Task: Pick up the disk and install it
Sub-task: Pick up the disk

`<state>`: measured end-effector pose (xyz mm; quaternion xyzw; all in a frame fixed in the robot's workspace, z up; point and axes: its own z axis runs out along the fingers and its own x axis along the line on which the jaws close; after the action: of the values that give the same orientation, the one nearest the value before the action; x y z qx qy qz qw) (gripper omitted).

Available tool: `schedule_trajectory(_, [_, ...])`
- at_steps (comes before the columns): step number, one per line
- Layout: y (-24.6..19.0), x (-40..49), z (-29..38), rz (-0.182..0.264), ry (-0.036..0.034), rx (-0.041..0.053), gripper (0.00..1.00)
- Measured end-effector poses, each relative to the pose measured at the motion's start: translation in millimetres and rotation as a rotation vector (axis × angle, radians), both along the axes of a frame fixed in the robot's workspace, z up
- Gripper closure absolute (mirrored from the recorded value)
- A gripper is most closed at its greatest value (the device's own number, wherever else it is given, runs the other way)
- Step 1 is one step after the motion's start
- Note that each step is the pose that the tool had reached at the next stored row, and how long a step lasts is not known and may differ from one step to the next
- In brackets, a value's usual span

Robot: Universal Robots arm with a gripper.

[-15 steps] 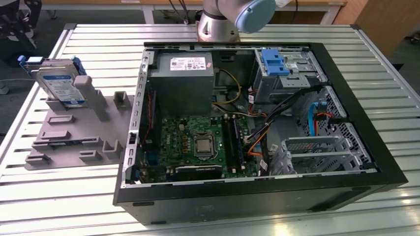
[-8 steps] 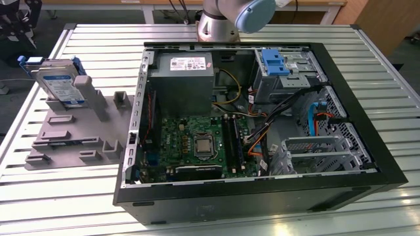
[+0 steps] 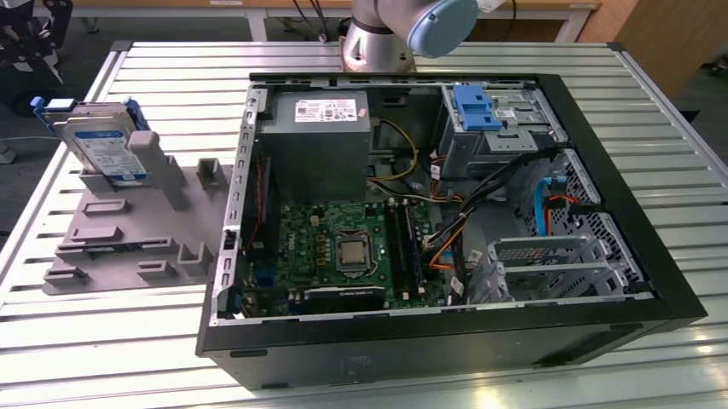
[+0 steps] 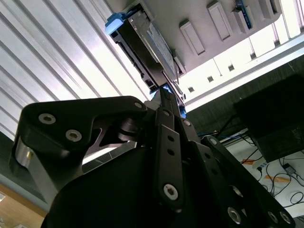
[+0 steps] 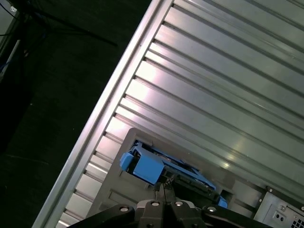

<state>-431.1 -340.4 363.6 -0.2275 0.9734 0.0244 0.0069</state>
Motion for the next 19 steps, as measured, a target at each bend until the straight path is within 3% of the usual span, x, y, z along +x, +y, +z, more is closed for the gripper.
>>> schedule_trajectory(8, [-0.1, 0.0, 0.0, 0.011, 0.0001, -0.0001, 0.89])
schedule_trajectory(19, [-0.1, -0.1, -2.1, 0.211, 0.0001, -0.0011, 0.89])
